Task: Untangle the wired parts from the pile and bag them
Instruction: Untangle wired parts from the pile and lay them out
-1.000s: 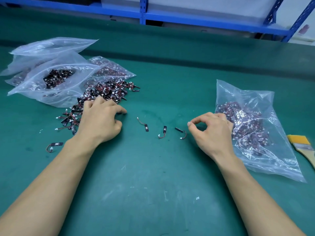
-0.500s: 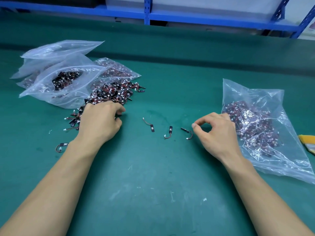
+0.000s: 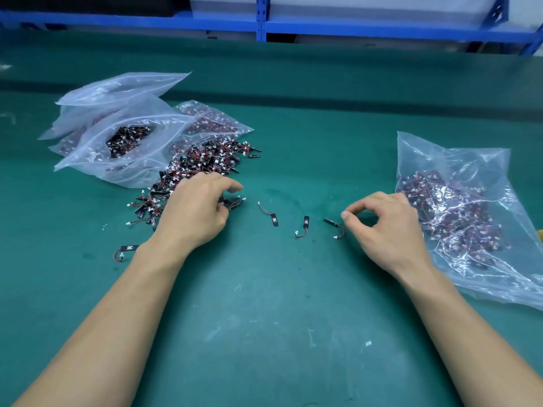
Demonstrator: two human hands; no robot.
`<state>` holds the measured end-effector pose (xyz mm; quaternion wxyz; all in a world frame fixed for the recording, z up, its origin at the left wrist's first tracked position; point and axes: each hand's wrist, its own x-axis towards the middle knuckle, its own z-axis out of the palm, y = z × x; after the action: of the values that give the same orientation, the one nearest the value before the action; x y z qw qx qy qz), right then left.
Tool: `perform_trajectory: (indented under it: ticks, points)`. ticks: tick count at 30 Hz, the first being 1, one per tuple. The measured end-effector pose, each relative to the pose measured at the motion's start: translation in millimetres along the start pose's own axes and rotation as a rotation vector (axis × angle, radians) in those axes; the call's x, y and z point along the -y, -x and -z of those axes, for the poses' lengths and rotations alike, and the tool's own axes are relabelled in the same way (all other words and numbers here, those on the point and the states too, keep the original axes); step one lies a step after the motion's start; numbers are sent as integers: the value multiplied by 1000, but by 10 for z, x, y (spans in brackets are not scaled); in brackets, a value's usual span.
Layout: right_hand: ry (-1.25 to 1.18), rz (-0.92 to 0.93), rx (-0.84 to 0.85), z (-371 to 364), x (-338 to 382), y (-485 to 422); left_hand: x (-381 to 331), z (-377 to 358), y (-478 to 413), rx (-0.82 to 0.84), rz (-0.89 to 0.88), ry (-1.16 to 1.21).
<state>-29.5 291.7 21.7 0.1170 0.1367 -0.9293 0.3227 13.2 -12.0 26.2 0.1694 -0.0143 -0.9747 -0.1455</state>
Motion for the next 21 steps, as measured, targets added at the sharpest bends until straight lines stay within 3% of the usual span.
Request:
perform_trajectory:
  ticks: [13,21]
  points:
    - [7,288,200,-99,85,77,-101,-98,14,63,-8,171]
    - [177,465,371,-241,313,130,-191,-151,22,86,-63,223]
